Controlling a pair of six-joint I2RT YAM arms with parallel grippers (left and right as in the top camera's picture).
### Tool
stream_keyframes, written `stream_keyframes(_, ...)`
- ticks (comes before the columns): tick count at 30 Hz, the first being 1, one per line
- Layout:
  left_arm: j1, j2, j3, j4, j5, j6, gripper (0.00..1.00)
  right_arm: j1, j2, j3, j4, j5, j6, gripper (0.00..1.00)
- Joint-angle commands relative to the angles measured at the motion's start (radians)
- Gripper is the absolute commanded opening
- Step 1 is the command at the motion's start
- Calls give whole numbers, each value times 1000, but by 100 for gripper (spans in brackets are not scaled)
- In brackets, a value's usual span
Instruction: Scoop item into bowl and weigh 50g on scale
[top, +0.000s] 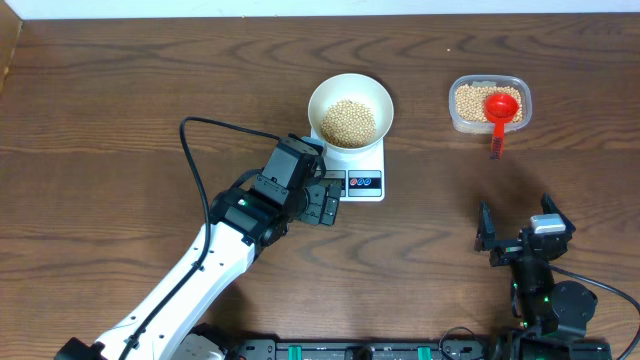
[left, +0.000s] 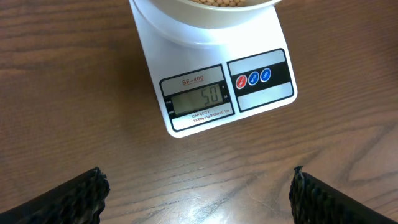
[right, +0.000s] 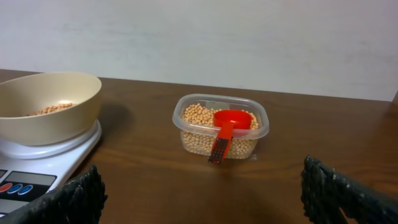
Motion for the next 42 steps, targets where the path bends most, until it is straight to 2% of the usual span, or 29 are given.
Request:
stream_keyframes(1, 1, -14, 1, -2, -5, 10, 95, 9, -10, -3, -4, -2, 12, 99)
stream_keyframes(9, 9, -19, 1, 4, -6, 10, 95, 9, -10, -3, -4, -2, 12, 99)
stream_keyframes(11, 15, -37, 1, 2, -6, 10, 91, 8, -10, -3, -4, -2, 12, 99)
stream_keyframes(12, 27, -54, 1, -2, -6, 10, 84, 9, -10, -3, -4, -2, 12, 99)
stream_keyframes(13, 40, -72, 1, -3, -6, 10, 82, 9, -10, -3, -4, -2, 12, 99)
stream_keyframes(14, 55, -92, 1, -2, -6, 10, 98, 9, -10, -3, -4, -2, 12, 99)
stream_keyframes(22, 295, -340, -2, -142, -5, 3, 98, 9, -10, -3, -4, -2, 12, 99)
stream_keyframes(27, 374, -520, -68, -133, -6, 27, 98, 9, -10, -3, -4, -2, 12, 99)
stream_keyframes(34, 382, -782, -297, 56, -6, 192, 98, 9, -10, -3, -4, -2, 12, 99)
stream_keyframes(42, 391, -962, -555, 327, -13, 241, 98, 9, -10, -3, -4, -2, 12, 99)
